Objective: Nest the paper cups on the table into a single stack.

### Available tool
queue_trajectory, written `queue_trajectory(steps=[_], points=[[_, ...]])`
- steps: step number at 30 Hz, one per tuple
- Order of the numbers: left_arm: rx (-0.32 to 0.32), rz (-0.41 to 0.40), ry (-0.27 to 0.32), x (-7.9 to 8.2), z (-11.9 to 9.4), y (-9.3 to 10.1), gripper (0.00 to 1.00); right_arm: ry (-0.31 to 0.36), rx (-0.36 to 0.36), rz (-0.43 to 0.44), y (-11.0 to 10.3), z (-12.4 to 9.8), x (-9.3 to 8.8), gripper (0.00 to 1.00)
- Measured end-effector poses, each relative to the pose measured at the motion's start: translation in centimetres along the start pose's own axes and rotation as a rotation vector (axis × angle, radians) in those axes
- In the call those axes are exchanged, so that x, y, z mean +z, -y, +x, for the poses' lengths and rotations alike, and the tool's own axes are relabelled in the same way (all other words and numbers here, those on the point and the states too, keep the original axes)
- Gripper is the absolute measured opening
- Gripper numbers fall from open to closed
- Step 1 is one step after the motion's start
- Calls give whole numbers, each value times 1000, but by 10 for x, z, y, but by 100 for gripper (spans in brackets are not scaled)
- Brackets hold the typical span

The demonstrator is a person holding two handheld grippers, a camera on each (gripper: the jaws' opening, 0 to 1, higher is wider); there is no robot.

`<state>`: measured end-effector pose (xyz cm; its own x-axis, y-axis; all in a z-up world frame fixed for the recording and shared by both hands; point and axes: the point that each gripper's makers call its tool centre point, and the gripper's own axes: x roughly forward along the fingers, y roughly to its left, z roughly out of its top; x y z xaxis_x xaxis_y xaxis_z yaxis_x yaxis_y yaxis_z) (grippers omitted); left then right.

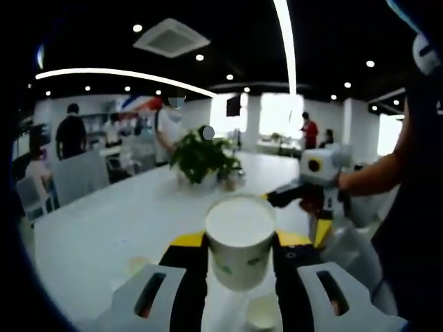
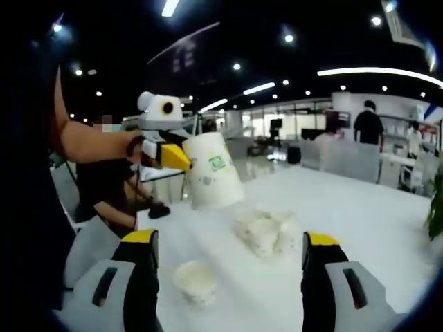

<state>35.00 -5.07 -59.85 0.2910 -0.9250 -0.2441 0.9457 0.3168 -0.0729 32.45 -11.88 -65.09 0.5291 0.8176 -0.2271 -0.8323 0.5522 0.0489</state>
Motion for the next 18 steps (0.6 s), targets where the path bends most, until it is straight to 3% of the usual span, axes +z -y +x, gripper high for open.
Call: queue_trajectory(steps=[10, 18], points=[[-66, 76, -7, 1, 0, 22, 35, -4, 53, -2, -14, 7, 2, 73], [-61, 69, 0, 0, -1, 25, 35, 31, 53, -19, -15, 7, 22, 73]])
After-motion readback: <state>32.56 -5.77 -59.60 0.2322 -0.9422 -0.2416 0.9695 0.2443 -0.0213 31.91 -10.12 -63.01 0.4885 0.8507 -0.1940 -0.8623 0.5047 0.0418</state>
